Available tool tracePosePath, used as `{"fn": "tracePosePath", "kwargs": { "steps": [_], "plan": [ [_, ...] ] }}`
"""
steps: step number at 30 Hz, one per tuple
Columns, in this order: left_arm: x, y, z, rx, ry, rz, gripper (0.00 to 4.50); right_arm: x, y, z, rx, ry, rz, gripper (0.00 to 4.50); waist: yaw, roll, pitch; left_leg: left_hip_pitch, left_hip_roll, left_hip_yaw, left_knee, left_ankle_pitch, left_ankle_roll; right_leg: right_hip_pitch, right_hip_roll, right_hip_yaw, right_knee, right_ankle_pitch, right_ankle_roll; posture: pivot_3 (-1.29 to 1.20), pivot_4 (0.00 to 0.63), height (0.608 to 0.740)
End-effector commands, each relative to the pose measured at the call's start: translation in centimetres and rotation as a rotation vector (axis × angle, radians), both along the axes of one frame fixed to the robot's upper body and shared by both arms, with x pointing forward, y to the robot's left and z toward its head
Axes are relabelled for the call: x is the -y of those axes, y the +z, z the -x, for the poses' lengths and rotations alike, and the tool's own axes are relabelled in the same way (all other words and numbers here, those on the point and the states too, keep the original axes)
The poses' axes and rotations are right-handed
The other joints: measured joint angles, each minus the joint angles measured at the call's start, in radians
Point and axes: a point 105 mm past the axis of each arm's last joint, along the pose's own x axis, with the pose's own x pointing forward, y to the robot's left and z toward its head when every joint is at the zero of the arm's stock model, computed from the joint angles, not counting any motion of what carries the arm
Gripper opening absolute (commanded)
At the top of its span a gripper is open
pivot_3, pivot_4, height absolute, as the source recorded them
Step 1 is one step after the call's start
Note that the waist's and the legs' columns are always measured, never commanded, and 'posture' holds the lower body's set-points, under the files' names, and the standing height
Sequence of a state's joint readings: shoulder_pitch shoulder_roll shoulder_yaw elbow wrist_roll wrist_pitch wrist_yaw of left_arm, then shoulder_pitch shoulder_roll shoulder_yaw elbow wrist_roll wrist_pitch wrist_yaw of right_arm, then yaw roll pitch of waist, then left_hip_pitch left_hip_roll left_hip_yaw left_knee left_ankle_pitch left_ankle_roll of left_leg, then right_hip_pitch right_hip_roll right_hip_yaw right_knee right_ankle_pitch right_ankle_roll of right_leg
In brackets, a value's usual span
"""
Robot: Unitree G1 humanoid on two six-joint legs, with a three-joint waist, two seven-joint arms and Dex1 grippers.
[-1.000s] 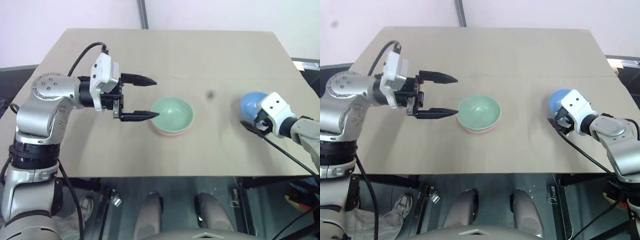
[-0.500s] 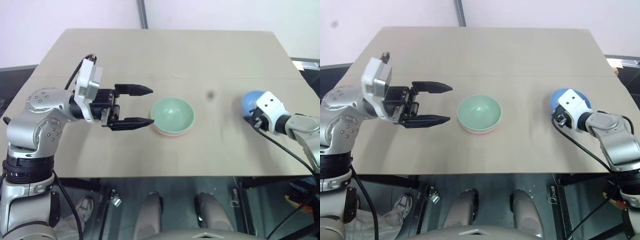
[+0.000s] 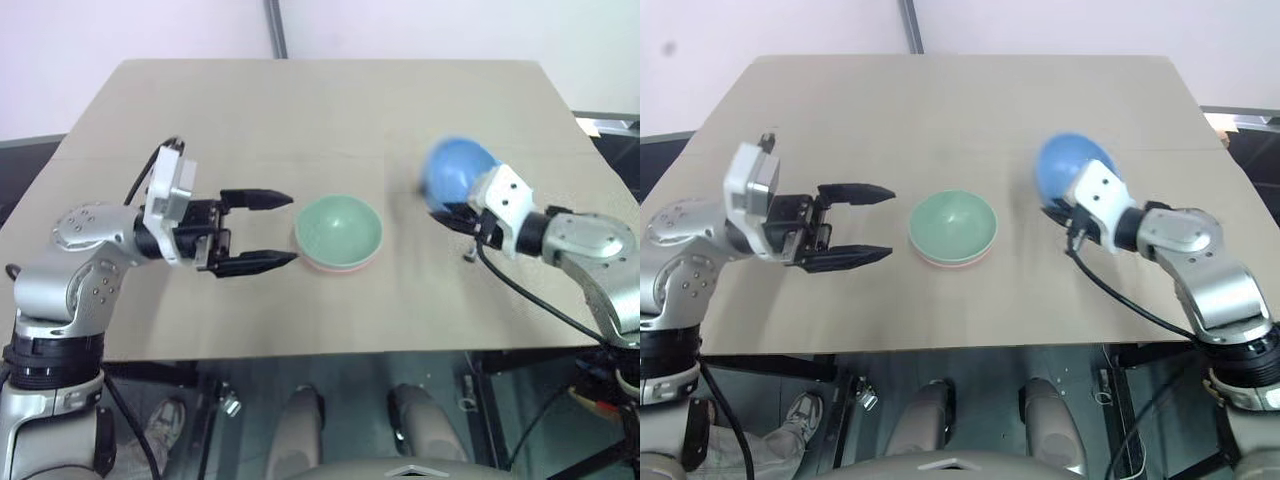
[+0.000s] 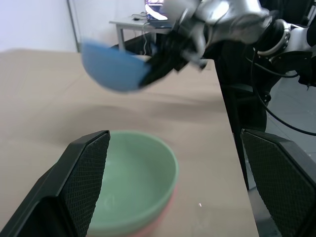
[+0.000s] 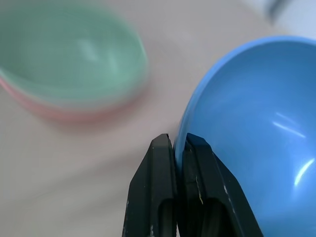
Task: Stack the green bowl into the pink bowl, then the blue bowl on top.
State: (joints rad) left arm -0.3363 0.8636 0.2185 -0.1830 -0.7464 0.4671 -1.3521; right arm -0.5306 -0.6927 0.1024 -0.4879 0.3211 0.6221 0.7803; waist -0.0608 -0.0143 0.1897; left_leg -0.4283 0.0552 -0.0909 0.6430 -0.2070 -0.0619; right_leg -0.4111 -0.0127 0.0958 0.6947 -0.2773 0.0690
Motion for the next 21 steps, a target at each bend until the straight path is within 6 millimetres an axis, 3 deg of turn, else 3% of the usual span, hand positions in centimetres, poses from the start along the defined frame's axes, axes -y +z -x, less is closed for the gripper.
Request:
{"fn": "tracePosePath", "kwargs": {
  "steps": [1,16,17,21],
  "plan": [
    [-0.9,1.1,0.9,0.051,0.001,-0.004,4.50,-2.7,1.0,1.9,0.028,0.139,-0.008,0.06,0.007,-0.001,0.000,0.000,0.000,-0.001,0.000,0.000,0.000,0.000,0.000,-0.001,0.000,0.000,0.000,0.00,0.150,0.740],
    [-4.9,0.8,2.6,-0.031,0.135,-0.003,4.50,-8.5,-0.8,3.4,-0.061,0.384,0.026,0.06,0.017,0.000,0.000,0.000,0.000,0.000,-0.001,0.000,0.000,-0.001,0.000,0.000,-0.001,0.000,0.000,0.00,0.150,0.740],
    [-5.0,0.7,2.6,-0.031,0.142,-0.006,4.50,-8.6,-1.1,3.1,-0.062,0.386,0.040,0.85,0.017,0.000,0.000,0.000,0.000,0.000,-0.001,0.000,0.000,-0.001,0.000,-0.001,-0.001,0.000,0.000,0.00,0.150,0.740],
    [-4.9,0.6,2.7,-0.025,0.150,-0.012,4.50,-8.5,-1.5,2.5,-0.041,0.383,0.068,2.57,0.019,0.000,0.000,0.000,0.000,0.000,-0.001,0.000,0.000,0.000,0.000,-0.001,-0.001,0.000,0.000,0.00,0.150,0.740]
  ]
}}
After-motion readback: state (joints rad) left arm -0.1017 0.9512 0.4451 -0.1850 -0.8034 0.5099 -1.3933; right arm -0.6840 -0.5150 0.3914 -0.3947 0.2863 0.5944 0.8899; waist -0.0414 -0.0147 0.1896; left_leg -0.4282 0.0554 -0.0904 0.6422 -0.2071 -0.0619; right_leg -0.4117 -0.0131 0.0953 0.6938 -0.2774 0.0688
